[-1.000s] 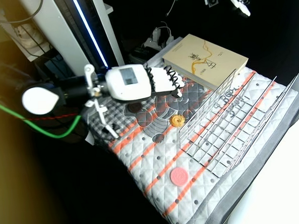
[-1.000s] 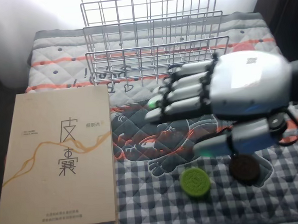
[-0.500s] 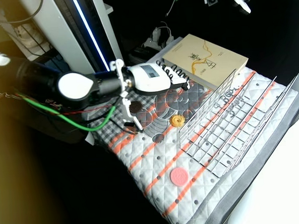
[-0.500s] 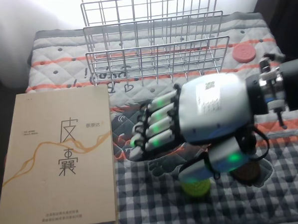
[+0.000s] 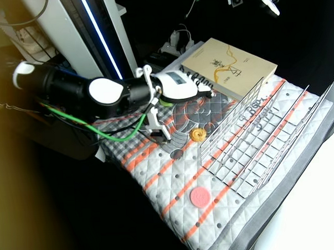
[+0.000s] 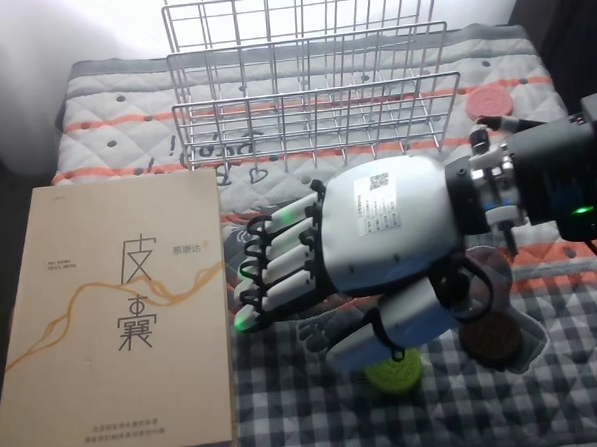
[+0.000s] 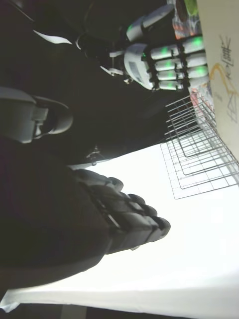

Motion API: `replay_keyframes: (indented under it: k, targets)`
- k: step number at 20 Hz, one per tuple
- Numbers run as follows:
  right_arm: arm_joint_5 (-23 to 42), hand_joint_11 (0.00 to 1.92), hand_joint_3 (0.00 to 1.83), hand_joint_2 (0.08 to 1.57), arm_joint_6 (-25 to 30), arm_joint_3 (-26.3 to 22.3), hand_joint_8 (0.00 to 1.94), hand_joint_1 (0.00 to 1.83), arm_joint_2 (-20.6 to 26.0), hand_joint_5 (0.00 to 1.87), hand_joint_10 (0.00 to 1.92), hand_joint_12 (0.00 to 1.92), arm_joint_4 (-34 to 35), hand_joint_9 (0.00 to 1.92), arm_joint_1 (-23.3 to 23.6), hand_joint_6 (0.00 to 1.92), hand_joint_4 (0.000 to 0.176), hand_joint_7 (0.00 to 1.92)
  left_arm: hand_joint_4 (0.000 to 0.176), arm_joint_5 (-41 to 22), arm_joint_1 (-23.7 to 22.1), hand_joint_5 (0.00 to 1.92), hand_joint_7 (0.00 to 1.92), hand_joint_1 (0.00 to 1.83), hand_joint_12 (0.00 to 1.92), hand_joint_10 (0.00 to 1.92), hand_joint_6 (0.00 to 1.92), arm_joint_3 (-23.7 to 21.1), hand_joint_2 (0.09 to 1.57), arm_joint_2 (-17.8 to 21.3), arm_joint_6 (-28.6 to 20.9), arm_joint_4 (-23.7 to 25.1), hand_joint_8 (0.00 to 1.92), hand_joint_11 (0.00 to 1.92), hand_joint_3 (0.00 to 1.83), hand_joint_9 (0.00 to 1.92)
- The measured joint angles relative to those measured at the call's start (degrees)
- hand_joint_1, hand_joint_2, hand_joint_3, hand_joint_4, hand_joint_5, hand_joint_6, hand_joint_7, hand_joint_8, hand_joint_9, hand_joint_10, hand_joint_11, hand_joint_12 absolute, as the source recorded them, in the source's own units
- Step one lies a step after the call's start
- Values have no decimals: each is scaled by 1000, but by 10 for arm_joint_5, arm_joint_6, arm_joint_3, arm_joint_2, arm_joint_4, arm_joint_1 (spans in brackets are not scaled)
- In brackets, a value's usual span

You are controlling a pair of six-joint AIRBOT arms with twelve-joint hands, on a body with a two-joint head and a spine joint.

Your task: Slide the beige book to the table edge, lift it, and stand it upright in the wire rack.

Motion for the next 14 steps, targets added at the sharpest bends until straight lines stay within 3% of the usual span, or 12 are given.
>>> replay_keyframes:
  k: [3, 14]
  targets:
    - [-9, 94, 2, 1474, 0, 12, 2, 0, -10, 261, 1, 586, -2, 196, 4, 1, 0, 238, 176, -1, 0, 0, 0, 0, 0, 0, 0, 0, 1090, 0, -3, 1, 0, 0, 12, 0]
    - [-21, 153, 0, 1446, 1, 45, 6, 0, -61, 270, 10, 536, -2, 218, 25, 6, 0, 251, 176, 0, 0, 0, 0, 0, 0, 0, 0, 7, 1085, -4, -12, -7, 0, 0, 5, 0]
